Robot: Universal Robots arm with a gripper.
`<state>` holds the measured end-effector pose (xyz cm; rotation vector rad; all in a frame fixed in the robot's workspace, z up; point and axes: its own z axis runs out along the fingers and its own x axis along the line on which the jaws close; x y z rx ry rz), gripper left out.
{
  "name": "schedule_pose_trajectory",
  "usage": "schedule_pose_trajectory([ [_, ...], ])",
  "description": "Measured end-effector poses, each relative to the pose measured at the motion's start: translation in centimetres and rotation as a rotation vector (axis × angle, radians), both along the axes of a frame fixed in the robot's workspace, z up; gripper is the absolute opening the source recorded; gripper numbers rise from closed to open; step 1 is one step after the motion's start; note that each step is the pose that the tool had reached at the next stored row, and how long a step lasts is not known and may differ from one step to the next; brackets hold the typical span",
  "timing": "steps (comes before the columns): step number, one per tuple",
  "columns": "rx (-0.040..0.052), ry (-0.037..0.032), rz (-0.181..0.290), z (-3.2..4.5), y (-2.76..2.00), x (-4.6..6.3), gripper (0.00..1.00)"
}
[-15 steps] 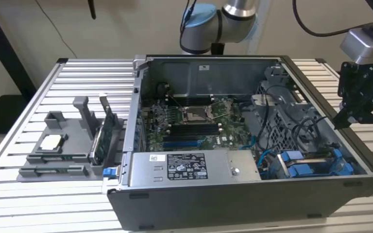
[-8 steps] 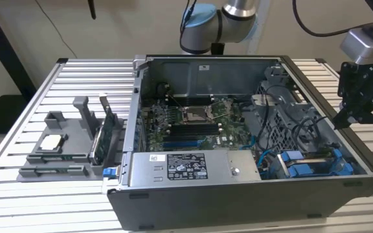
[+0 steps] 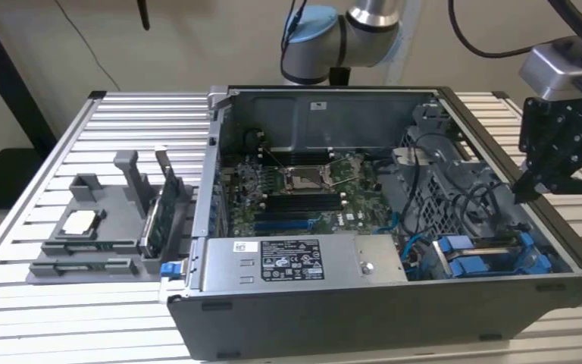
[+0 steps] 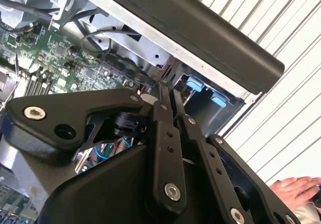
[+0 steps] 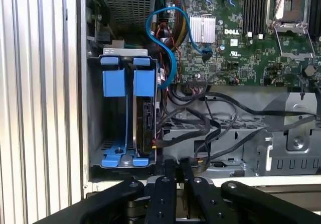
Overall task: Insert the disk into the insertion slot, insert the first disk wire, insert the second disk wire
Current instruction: 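Insert the second disk wire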
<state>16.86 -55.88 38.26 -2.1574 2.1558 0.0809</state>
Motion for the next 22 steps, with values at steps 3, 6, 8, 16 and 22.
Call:
schedule_pose_trajectory([
  [3, -0.0003, -0.0001, 0.0, 0.07, -0.01, -0.8, 0.16],
  [6, -0.0002, 0.0, -0.001, 0.19, 0.0, -1.3, 0.16],
  [8, -0.0007, 0.0, -0.001, 0.25, 0.0, -1.6, 0.16],
  [16, -0.0024, -0.001, -0.001, 0.34, -0.13, -3.4, 0.16],
  [22, -0.001, -0.0007, -0.001, 0.08, -0.94, -3.8, 0.16],
])
